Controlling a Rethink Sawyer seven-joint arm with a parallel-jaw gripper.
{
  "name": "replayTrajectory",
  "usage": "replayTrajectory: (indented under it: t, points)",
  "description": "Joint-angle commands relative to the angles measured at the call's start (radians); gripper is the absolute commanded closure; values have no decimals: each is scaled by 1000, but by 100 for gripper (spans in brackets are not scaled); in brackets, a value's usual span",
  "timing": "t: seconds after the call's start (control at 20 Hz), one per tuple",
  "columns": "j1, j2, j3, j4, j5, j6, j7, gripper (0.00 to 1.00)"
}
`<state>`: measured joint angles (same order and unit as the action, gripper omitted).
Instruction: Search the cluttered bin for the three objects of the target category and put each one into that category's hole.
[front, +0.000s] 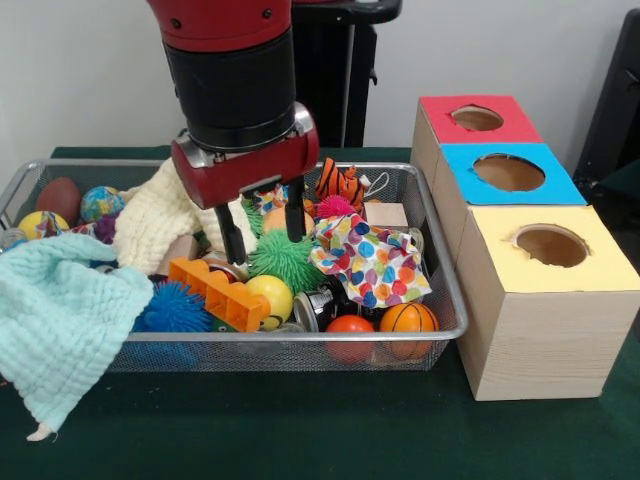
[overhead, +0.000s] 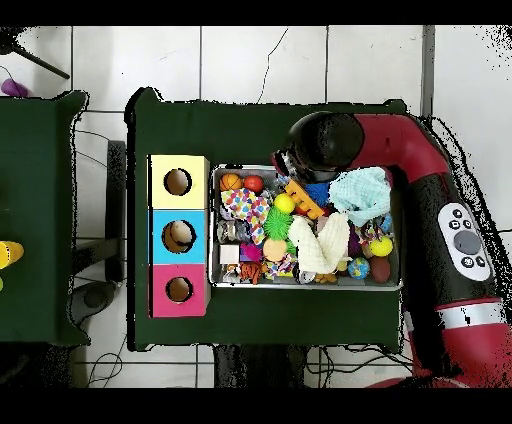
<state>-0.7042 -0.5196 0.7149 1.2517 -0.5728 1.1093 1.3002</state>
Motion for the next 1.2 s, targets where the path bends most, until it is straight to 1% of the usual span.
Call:
replayTrajectory:
  t: [0.05, 0.3, 0.55, 0.7, 0.75, 0.85, 1.0, 1.2]
  points:
    - [-17, 16, -55, 54, -51, -31, -113, 0]
    - [-17, 52, -56, -31, -55, 30, -163, 0]
    - [-23, 98, -52, -92, -59, 50, -202, 0]
    - [-24, 115, -57, -123, -62, 62, -206, 0]
    - [-26, 112, -59, -115, -60, 58, -199, 0]
    - [-36, 92, -65, -76, -52, 47, -176, 0]
    - [-57, 65, -65, -10, -42, -4, -140, 0]
    - [-60, 64, -65, 21, -43, -26, -117, 0]
